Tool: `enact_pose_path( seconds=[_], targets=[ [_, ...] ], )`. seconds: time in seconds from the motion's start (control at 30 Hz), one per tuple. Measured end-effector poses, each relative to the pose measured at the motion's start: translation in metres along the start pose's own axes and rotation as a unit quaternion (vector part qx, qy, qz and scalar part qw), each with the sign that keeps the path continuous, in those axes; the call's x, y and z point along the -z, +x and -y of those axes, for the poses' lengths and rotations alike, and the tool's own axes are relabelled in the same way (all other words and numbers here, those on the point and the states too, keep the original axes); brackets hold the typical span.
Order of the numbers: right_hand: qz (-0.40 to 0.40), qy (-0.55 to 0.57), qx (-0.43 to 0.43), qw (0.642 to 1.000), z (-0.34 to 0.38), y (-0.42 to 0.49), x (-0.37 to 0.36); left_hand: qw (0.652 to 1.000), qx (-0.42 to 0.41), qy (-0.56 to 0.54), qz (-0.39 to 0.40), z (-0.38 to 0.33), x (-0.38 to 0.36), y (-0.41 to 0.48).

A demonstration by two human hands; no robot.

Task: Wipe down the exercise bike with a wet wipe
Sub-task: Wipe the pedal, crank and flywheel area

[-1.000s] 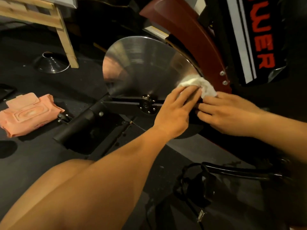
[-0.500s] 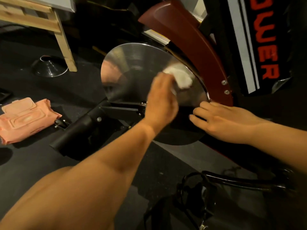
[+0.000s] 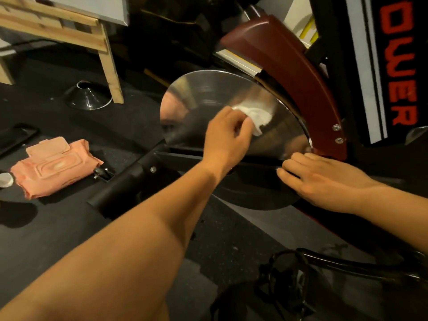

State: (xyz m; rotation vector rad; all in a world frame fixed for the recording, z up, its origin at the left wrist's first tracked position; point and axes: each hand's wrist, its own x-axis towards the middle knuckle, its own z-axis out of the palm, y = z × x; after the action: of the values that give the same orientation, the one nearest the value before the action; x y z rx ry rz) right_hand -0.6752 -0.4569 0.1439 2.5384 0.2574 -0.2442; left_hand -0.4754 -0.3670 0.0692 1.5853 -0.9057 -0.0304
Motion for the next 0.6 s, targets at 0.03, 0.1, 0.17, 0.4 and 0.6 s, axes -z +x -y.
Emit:
enact_pose_path(
  seconds=[0.03, 0.1, 0.17, 0.4, 0.6],
  targets=[
    [0.0, 0.004, -0.007, 1.0, 0.001, 0.004, -0.001, 0.999, 0.002, 0.023, 0.041, 0.001, -0.001, -0.004],
    [-0.002, 0.014, -0.019, 1.0, 0.004, 0.011, -0.003, 0.983, -0.018, 0.111, 0.143, 0.007, -0.006, -0.016],
    [0.011, 0.029, -0.033, 0.999, 0.007, 0.012, -0.002, 0.966, -0.052, 0.142, 0.209, 0.012, -0.017, -0.038],
    [-0.004, 0.037, -0.072, 0.997, 0.004, -0.009, 0.001, 0.981, 0.04, 0.12, 0.147, 0.022, -0.021, -0.038],
    [-0.002, 0.042, -0.083, 0.996, 0.005, -0.006, -0.008, 0.992, 0.044, 0.102, 0.064, 0.012, -0.015, -0.023]
  ],
)
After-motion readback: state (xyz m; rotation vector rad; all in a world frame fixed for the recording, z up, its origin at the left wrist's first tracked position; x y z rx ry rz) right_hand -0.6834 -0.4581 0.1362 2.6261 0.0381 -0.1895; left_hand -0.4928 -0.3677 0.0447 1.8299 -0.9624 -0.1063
